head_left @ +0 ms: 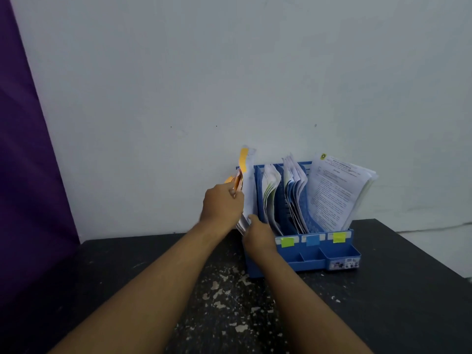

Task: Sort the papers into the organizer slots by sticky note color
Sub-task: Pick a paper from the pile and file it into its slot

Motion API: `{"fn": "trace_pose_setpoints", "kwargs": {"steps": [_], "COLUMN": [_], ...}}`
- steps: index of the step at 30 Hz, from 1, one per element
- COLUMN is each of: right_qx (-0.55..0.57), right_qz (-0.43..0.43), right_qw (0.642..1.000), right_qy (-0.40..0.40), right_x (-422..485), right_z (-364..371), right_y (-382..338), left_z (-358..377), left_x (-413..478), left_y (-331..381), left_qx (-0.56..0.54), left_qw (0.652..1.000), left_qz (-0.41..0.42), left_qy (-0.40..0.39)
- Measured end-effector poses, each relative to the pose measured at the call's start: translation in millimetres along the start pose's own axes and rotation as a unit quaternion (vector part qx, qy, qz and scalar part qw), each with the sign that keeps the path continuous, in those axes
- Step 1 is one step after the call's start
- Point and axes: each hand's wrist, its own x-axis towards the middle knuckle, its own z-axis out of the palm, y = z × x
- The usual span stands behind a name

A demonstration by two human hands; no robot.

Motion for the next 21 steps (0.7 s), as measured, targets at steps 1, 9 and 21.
{"fn": "trace_pose_setpoints", "kwargs": {"steps": [1,9,21], "right_qx": [-0.014,-0.037,-0.095], "right_qz": [0.002,-0.045,-0.001], "right_qw": [1.000,0.996,0.995], "right_qy": [-0.005,0.069,0.006], "right_x": [-0.9,-10.5,-2.4], "right_z": [-0.2,-1.1,4.7], "right_y": [0.0,2.7,-1.5], "left_z": [-0.3,-13.3,-13.2], "left_x": [-3.0,-21.3,-25.3], "left_y": [-0.9,-6.8,-17.2], "left_qx": [0.008,0.009,-0.007], "left_qw": [1.000,1.000,0.999], "left_qz": [-0.003,-0.008,-0.033], "left_qy": [-0.001,-0.011,-0.019]}}
